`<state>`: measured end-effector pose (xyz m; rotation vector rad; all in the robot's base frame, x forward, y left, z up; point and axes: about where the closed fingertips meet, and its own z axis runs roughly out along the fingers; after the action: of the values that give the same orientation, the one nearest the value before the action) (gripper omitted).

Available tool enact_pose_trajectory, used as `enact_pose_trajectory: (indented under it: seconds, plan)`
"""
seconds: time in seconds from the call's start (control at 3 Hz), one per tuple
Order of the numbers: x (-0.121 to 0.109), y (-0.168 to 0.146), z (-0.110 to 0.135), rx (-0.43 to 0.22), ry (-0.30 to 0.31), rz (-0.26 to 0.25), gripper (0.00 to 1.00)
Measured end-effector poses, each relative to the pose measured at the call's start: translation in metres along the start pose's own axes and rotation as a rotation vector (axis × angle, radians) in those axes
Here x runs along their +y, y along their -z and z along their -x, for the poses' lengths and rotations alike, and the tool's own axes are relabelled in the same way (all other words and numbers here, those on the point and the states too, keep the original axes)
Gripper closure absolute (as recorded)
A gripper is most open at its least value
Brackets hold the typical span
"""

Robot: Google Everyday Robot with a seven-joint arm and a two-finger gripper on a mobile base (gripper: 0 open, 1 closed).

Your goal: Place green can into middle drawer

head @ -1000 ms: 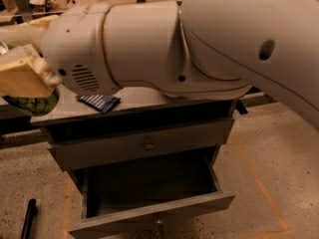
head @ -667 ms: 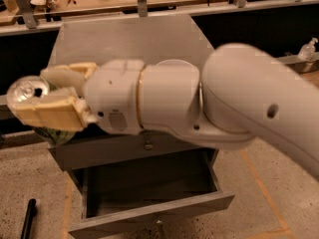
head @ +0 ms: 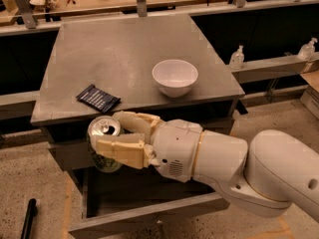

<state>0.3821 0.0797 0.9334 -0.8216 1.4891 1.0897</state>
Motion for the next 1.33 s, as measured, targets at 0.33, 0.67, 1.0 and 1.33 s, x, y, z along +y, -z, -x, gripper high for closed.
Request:
enact_pose_trajectory:
  seconds: [0.33, 0.67, 1.0, 1.33]
  plan:
    - [-0.005, 0.002, -0.004, 0.009, -0.003, -0.004, 1.0]
    - [-0.042, 0.032, -0.025, 0.017, -0.007, -0.089, 1.0]
    - [-0.077, 0.071, -0.045, 0.016, -0.012, -0.165, 1.0]
    - [-0.109, 0.095, -0.07, 0.004, -0.031, -0.208, 1.0]
